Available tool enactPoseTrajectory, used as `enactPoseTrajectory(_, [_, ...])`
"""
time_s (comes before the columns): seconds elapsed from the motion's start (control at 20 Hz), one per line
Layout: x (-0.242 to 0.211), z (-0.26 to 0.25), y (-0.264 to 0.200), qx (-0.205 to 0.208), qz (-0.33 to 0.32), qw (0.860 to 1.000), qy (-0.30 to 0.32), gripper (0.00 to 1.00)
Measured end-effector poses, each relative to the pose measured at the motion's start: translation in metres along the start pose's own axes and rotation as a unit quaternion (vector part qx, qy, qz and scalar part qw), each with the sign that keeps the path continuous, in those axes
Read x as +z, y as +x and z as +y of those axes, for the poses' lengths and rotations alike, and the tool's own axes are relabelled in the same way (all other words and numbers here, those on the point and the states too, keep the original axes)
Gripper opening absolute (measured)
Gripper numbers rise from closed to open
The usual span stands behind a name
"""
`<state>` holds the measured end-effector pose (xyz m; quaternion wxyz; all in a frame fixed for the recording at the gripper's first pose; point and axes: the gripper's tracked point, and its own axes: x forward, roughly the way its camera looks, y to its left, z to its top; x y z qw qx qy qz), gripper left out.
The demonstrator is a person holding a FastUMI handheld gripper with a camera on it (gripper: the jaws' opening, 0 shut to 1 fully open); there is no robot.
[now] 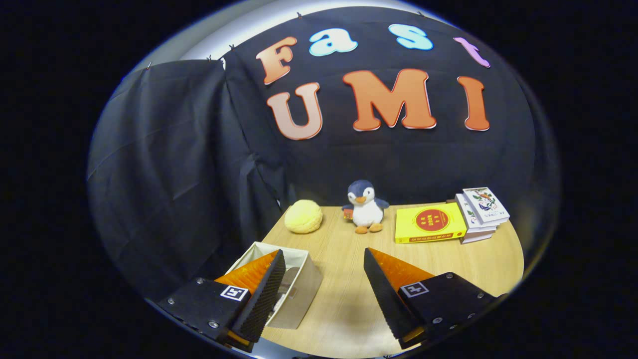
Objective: Open the storage box then place both shoes into the box .Put the left shoe in first, then the right shoe, with the right side of both shoes facing outward in a uniform manner.
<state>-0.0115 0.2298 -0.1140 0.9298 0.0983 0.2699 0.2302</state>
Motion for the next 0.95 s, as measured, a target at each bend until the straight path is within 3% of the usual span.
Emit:
enactPoseTrajectory(0.4, [0.066,-0.073,-0.070,-0.033,-0.134,0.990,0.008,0.98])
enactPoseTrajectory(0.7, [0.108,-0.120,-0.119,-0.083,-0.227,0.969,-0.040,0.98])
enactPoseTrajectory(0.95, [0.131,-0.140,-0.150,-0.094,-0.295,0.949,-0.064,0.98])
